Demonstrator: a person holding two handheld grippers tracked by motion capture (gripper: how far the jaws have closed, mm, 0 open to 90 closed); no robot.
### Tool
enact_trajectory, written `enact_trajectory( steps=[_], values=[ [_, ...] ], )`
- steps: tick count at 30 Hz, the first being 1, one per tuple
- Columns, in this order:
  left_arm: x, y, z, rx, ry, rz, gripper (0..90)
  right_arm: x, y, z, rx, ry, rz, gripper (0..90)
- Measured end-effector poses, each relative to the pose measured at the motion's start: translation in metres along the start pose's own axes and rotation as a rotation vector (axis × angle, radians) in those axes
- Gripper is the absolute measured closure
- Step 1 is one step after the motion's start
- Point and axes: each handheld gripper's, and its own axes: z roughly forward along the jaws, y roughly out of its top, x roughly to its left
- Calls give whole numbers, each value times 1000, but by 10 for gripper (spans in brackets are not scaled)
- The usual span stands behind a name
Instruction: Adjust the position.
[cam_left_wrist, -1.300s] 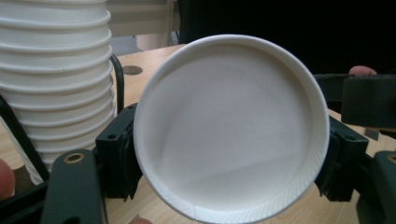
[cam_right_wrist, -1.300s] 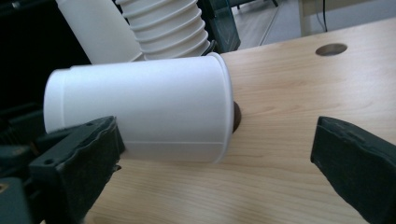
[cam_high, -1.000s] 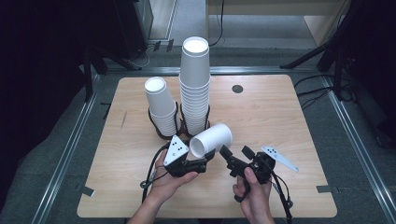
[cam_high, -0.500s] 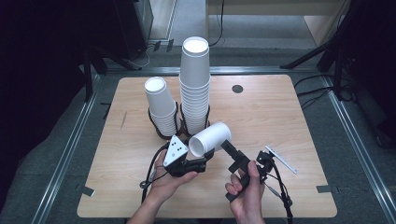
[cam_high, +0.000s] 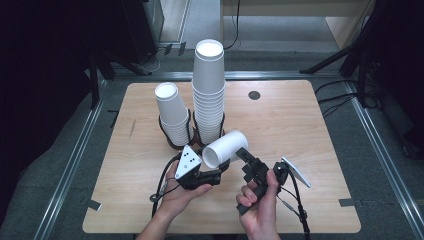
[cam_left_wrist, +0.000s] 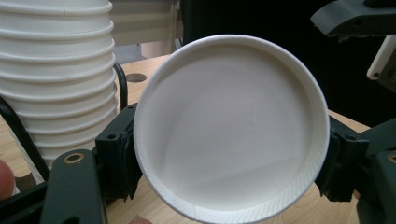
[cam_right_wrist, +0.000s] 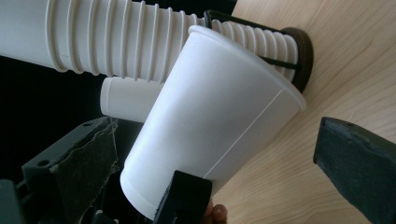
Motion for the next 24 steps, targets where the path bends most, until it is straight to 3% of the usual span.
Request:
enact_trajectory(
  steps=[2,9,12,24],
  values=[
    [0,0,-1,-4,-2,2,238,-1,-1,3,13,12,58,0],
    [0,1,-2,-13,-1,4,238,-3,-1,9,19,22,120,0],
    [-1,1,-1,-12,-2,5,239,-6,1,15,28,31,180,0],
    [-2,0,0,-5,-12,13,239,-12,4,28,47,59,277,0]
  ],
)
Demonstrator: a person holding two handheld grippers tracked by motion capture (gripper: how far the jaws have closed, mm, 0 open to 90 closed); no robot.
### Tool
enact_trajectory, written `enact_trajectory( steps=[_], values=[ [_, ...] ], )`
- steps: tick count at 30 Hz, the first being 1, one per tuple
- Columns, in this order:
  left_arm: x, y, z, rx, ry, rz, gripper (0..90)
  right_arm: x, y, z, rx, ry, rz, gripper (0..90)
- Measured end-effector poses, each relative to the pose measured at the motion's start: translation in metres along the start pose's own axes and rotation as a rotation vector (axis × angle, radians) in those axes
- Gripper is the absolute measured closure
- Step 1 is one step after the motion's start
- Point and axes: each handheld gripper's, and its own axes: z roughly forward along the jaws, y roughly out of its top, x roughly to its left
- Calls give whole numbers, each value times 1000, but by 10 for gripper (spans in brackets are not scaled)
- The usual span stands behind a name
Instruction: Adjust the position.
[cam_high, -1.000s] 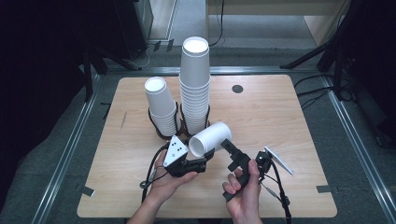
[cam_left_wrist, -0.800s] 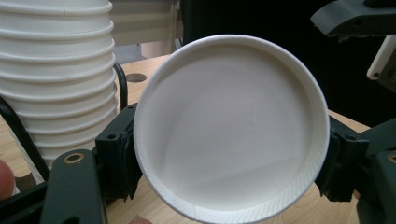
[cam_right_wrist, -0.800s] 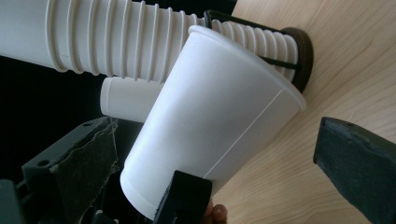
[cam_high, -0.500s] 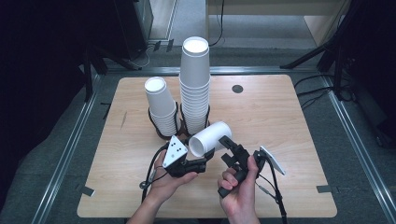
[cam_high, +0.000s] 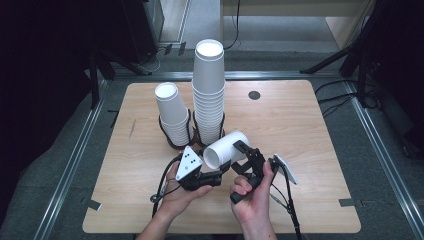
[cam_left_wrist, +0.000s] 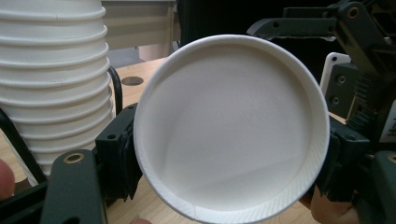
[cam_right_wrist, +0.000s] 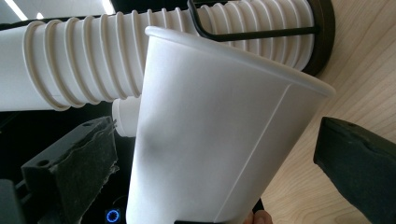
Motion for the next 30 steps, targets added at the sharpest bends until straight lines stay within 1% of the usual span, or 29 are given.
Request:
enact_trajectory(
  steps=[1,6,11,14,18,20,22,24,25,26,30],
  values=[
    [0,0,0,0,-1,0,239,0,0,1,2,1,13,0],
    [-1,0,1,3,-6,5,239,-4,3,5,15,-4,33,0],
    [-2,-1,1,5,-8,7,239,-6,4,10,18,9,61,0],
    [-2,-1,1,7,-8,12,239,-7,5,12,22,10,61,0],
    [-2,-1,1,7,-12,14,239,-8,5,16,39,20,80,0],
    [-3,-1,1,7,-14,13,239,-8,5,17,39,20,77,0],
    [-3,-1,1,9,-14,14,239,-9,6,19,45,19,90,0],
    [-3,-1,1,10,-14,14,239,-10,6,19,49,16,89,0],
    [-3,-1,2,11,-14,13,239,-11,7,20,47,23,87,0],
    [-3,-1,2,12,-15,12,239,-11,8,21,55,16,95,2],
    [-4,-2,2,20,-17,16,239,-12,10,24,56,21,101,12]
  ],
)
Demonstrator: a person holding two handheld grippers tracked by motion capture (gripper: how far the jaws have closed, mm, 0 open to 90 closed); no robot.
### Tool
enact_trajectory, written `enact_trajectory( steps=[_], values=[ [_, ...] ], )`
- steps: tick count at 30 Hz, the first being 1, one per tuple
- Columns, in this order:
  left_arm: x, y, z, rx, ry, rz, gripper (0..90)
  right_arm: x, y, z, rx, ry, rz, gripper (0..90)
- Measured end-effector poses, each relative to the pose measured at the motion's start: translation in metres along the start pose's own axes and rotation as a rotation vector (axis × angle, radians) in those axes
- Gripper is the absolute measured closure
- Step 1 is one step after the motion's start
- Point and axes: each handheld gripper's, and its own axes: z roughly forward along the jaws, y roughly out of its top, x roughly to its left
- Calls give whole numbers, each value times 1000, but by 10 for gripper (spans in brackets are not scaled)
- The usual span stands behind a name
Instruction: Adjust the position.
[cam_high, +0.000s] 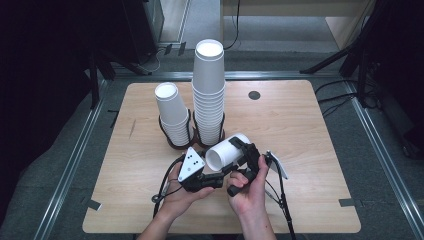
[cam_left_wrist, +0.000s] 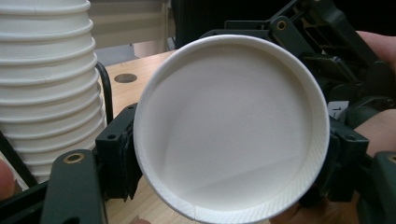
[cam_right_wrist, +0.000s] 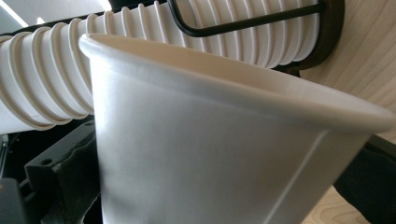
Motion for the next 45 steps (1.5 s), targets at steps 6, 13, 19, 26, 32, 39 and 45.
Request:
enact_trajectory(
  steps=[6,13,19,26,32,39,45],
  values=[
    [1,-1,1,1,2,2,239,0,1,1,1,8,1,58],
    [1,-1,1,5,4,3,236,-1,1,2,1,15,4,75],
    [2,-3,1,9,9,2,228,-1,-1,2,-5,22,-2,117],
    [5,-1,0,12,-4,-24,211,-1,-3,2,-15,59,-27,138],
    [6,0,-2,19,2,-23,156,-1,0,1,-26,73,-34,140],
    [8,2,-3,12,-5,-30,133,2,6,-2,-78,85,-43,140],
    [8,3,-5,5,-6,-31,132,7,11,-8,-123,90,-80,140]
  ],
)
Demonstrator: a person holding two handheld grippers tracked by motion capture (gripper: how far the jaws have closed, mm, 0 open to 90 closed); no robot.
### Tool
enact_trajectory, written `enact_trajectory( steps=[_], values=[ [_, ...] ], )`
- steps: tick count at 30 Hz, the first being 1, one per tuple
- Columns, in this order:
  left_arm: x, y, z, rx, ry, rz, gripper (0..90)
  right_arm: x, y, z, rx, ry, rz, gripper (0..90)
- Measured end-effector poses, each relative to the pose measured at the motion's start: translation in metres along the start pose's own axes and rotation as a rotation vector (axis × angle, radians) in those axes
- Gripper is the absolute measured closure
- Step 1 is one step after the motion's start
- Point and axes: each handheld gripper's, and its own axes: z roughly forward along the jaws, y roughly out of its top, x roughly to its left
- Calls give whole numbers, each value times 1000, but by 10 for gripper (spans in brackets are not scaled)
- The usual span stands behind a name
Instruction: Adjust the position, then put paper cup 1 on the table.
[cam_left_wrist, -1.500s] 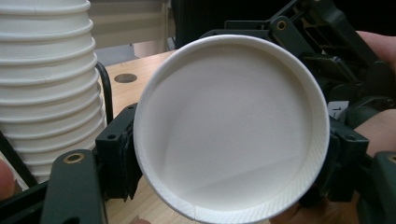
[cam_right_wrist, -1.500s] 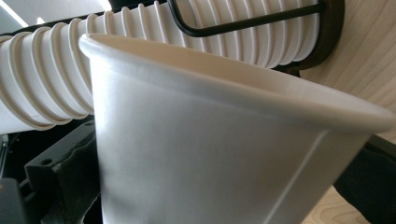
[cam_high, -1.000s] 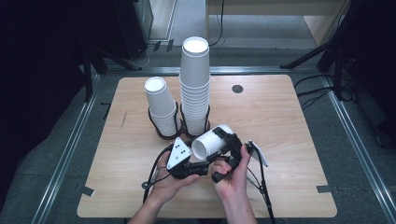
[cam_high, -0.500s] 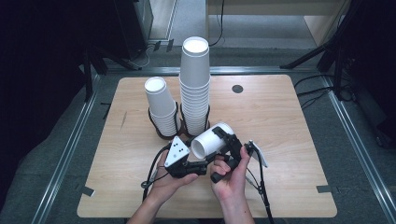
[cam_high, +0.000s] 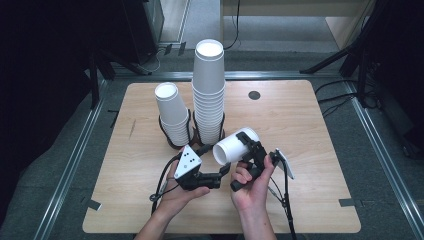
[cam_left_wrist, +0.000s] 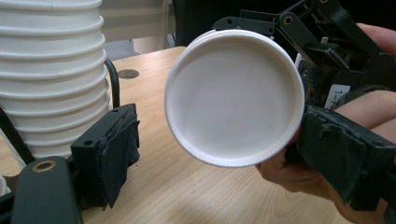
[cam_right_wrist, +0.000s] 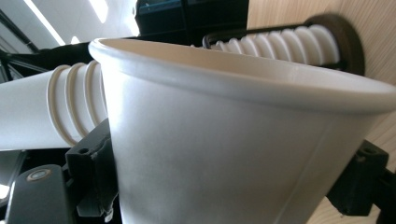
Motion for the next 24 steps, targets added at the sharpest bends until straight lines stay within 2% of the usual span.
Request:
enact_trajectory(
  steps=[2,3,4,6,7,9,11,13,15,18,19,21,23,24],
  values=[
    [1,1,-1,-6,0,-8,132,2,2,-2,-12,6,-17,140],
    [2,1,-1,-7,1,-7,132,5,3,-3,-21,8,-47,139],
    [2,1,-1,-7,1,-7,131,5,3,-3,-21,8,-47,139],
    [3,1,-2,-4,-2,-13,130,9,4,-4,-25,26,-71,140],
    [4,1,-2,-7,1,-17,131,13,5,-6,-36,42,-101,139],
    [4,1,-3,-11,0,-20,131,14,6,-7,-38,45,-112,140],
    [5,2,-4,-16,-5,-24,131,19,8,-9,-48,62,-146,139],
    [4,4,-6,-24,-16,-26,131,25,12,-11,-71,51,-195,138],
    [4,4,-7,-25,-18,-23,131,26,13,-12,-77,50,-206,138],
    [3,4,-8,-25,-25,-23,131,34,18,-14,-99,58,-256,139],
    [3,4,-8,-24,-24,-21,131,36,20,-14,-100,77,-270,139],
    [4,4,-8,-20,-24,-22,131,40,22,-15,-122,63,-310,139],
    [5,4,-9,-21,-23,-23,131,42,23,-15,-124,59,-322,139],
    [5,4,-9,-22,-24,-26,131,44,23,-15,-136,35,-349,139]
  ],
)
